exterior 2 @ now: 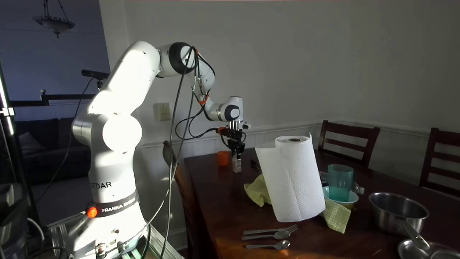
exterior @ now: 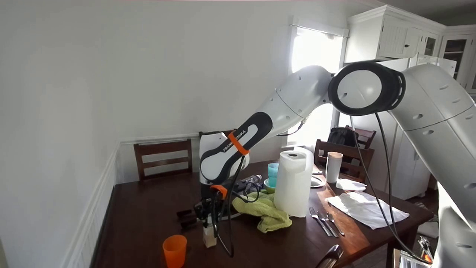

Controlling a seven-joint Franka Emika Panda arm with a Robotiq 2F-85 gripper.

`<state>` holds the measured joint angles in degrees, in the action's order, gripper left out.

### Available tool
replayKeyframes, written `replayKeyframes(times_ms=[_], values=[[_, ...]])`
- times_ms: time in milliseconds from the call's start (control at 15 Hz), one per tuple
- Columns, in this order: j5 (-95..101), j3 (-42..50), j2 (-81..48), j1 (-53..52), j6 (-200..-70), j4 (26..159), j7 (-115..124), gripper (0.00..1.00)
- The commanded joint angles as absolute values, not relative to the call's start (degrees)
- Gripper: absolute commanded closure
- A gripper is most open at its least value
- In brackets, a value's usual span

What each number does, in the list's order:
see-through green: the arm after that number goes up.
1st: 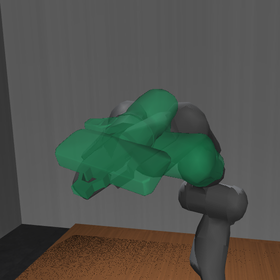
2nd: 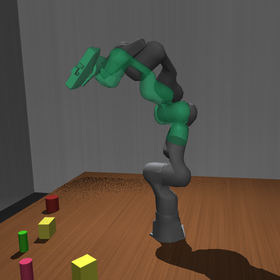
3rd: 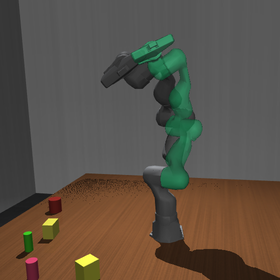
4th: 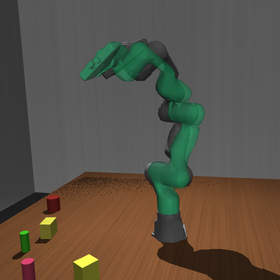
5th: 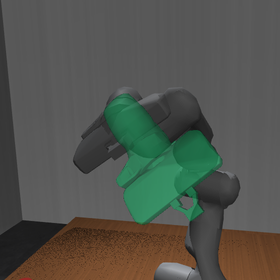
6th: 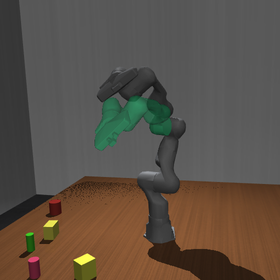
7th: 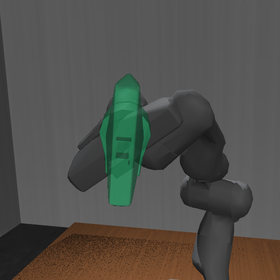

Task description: Remove the jar from the orange cup and put it on the table.

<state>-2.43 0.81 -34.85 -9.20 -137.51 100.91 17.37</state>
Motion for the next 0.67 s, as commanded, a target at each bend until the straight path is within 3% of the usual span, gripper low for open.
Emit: replayKeyframes(times_ms=[0, 267, 600], values=[[-2.0, 0.2, -35.1, -8.5, -139.5, 100.5, 15.0, 0.26], [-2.0, -0.4, -31.8, -9.1, -138.4, 101.3, 13.8, 0.01], [6.3, 1.2, -20.1, -12.2, -130.9, 107.5, 13.6, 0.00]])
